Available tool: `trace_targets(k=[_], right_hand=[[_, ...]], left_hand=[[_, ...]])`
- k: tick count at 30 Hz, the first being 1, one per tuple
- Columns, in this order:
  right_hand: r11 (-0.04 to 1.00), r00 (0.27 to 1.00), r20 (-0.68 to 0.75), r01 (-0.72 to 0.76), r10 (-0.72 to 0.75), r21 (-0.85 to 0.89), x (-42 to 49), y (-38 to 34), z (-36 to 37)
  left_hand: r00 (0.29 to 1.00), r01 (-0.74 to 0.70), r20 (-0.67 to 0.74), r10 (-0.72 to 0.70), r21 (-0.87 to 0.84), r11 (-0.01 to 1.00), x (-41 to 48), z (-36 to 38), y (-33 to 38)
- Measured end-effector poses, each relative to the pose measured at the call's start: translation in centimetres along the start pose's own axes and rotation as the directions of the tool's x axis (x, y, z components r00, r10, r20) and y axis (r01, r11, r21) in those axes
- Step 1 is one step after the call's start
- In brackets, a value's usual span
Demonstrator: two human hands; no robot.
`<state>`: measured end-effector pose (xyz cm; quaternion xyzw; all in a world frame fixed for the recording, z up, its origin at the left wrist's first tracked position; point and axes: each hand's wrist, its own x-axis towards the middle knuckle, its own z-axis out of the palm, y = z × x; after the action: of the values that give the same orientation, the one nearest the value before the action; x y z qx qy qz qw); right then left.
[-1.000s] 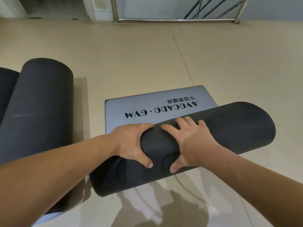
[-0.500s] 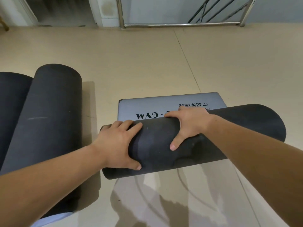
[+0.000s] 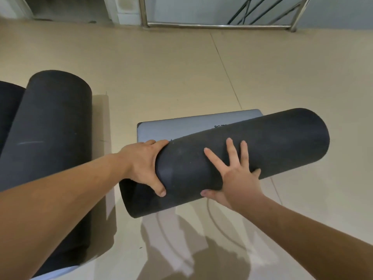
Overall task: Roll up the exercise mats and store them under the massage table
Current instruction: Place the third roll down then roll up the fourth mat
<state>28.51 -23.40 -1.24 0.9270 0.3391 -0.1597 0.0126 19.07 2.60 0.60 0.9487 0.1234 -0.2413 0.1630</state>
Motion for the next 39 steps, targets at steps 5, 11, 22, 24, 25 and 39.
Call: trace_targets(k=[5, 11, 22, 24, 25, 39], right_hand=[[0.981, 0.983, 0.054, 0.173, -0.178, 0.083, 3.4, 5.3, -3.4], [0.898, 0.962, -0.27, 0.094, 0.029, 0.429, 2.2, 3.9, -0.6], [0.199, 0.976, 0.142, -0.174, 0.164, 0.964, 1.0, -3.1, 4.1], [0.275, 0.974, 0.085, -0.141, 0.208, 0.951, 2.1, -4.6, 3.3], [0.319, 0.972, 0.069, -0.141, 0.226, 0.937, 2.7, -5.4, 2.5], [0.556, 0.968, -0.025, -0.121, 0.248, 0.822, 4.0, -10.5, 2.7]], left_hand=[[0.993, 0.12, -0.017, -0.12, -0.001, 0.993, -1.2, 2.7, 5.3], [0.958, 0.279, -0.001, -0.288, -0.242, 0.929, 0.0, 3.9, 7.2], [0.926, 0.069, -0.298, -0.233, -0.472, 0.879, -1.2, 4.1, 0.2], [0.917, 0.071, -0.335, -0.214, -0.392, 0.917, -1.6, 3.9, -0.9], [0.915, 0.069, -0.347, -0.204, -0.364, 0.929, -1.7, 3.9, -1.5], [0.967, 0.201, 0.071, -0.243, -0.798, 0.568, 1.0, 2.2, -9.0]])
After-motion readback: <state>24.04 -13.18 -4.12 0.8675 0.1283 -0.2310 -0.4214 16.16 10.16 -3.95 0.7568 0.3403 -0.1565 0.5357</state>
